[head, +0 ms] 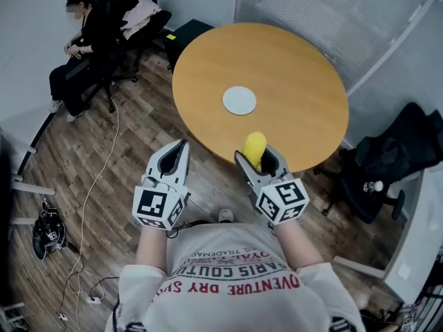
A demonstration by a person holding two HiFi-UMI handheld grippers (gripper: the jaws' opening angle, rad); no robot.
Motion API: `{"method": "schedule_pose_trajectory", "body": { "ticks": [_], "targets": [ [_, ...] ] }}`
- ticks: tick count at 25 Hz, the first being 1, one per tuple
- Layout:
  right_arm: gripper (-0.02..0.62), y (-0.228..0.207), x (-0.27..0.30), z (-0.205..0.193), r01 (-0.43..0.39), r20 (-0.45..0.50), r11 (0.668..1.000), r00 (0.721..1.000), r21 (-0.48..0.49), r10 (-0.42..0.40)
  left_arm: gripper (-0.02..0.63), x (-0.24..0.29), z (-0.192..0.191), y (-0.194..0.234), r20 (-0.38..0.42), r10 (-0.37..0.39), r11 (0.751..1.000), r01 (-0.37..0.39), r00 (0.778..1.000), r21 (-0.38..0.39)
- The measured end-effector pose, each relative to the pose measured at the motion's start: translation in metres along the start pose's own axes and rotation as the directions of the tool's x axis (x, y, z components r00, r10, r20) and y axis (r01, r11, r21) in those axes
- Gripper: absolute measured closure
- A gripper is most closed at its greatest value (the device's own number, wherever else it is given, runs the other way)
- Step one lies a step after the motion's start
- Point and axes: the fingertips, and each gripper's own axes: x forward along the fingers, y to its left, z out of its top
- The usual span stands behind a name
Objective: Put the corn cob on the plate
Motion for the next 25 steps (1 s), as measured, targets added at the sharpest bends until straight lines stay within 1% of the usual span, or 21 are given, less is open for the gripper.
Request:
{"method": "schedule_pose_trajectory", "body": {
  "ticks": [6,9,14,20,25],
  "targets": [
    [0.325,-0.053,0.023,0.014,0.055,-0.003,0.998,0.998,0.017,-0.055,0.571,0.063,-0.009,-0.002,-0.032,-0.065,0.998,0.065,0.997,0.002],
    [0.325,-0.073,0.037,0.019,0.088,0.002,0.996,0.996,0.028,-0.088,0.571,0.092,-0.008,0.005,-0.028,-0.092,0.996,0.092,0.995,-0.001],
    [0.325,-0.104,0.070,0.017,0.161,-0.016,0.985,0.987,0.063,-0.161,0.571,0.146,-0.013,0.025,-0.039,-0.172,0.985,0.172,0.984,0.007],
    [0.325,-0.145,0.117,0.030,0.287,-0.027,0.951,0.958,0.113,-0.285,0.571,0.221,-0.010,0.062,-0.061,-0.293,0.956,0.293,0.954,0.002],
    [0.325,-0.172,0.152,0.032,0.388,-0.059,0.909,0.922,0.151,-0.384,0.571,0.278,-0.012,0.088,-0.088,-0.393,0.919,0.394,0.915,-0.013]
  ]
}}
